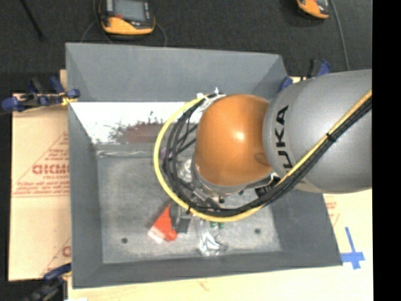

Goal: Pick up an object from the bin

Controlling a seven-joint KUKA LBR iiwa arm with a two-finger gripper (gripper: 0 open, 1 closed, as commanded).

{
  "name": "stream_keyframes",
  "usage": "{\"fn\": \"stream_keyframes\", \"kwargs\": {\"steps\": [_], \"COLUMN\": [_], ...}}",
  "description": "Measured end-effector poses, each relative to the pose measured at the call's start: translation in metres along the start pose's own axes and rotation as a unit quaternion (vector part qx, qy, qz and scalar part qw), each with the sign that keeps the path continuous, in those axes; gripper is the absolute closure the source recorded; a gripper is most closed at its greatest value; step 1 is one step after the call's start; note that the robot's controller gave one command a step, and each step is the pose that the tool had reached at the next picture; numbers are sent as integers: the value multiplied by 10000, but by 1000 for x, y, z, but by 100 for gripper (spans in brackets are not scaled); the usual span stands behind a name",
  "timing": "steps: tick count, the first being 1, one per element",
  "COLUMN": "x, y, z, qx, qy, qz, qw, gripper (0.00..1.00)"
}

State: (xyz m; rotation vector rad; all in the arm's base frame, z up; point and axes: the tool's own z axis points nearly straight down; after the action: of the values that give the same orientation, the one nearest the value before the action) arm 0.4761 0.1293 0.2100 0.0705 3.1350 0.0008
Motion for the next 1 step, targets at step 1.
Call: {"fn": "stream_keyframes", "kwargs": {"steps": [1], "x": [-5], "y": [21], "z": [49], "qx": [3], "qy": [36], "qz": [362], "qw": [9993], "gripper": [100]}}
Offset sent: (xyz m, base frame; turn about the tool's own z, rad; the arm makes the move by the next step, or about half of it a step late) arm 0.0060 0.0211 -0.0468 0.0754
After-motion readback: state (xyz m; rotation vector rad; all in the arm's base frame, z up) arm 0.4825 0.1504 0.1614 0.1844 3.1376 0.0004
